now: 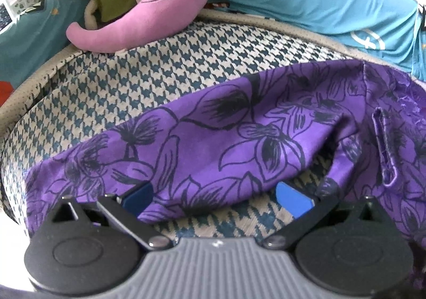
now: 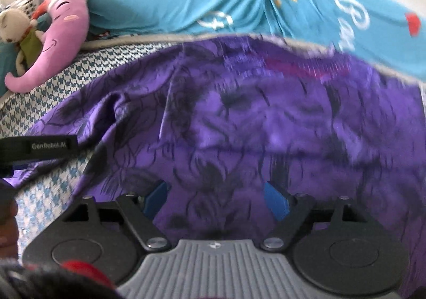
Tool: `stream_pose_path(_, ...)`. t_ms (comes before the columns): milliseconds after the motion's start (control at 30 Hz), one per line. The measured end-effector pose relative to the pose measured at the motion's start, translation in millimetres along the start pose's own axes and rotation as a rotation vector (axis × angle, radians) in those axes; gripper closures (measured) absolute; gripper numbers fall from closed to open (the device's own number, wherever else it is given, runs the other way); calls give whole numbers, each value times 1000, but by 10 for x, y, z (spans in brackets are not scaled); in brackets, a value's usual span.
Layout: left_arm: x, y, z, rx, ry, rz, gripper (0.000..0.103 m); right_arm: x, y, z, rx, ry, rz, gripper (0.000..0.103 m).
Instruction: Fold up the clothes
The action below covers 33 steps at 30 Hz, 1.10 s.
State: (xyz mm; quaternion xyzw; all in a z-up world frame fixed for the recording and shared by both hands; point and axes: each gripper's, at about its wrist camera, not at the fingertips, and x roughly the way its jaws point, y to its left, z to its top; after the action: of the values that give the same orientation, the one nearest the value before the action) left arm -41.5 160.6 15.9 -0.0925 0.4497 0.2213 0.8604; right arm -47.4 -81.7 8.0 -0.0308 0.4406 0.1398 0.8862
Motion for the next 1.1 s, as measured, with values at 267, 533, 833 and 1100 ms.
stream_pose_path(267, -154, 111, -64, -15, -22, -28, 0, -155, -16, -176, 87, 59, 6, 20)
stream_pose_path(533, -262, 205, -114, -22, -47, -19, 0, -230, 46, -277, 37, 71, 26, 20)
stream_pose_path(833, -243, 255, -156, -31, -20, -26, 0, -143, 114, -296, -22, 72, -4, 20)
stream_pose_path(1100, -143, 270, -195, -39, 42, -37, 0, -41, 180, -287, -62, 77, -41, 13)
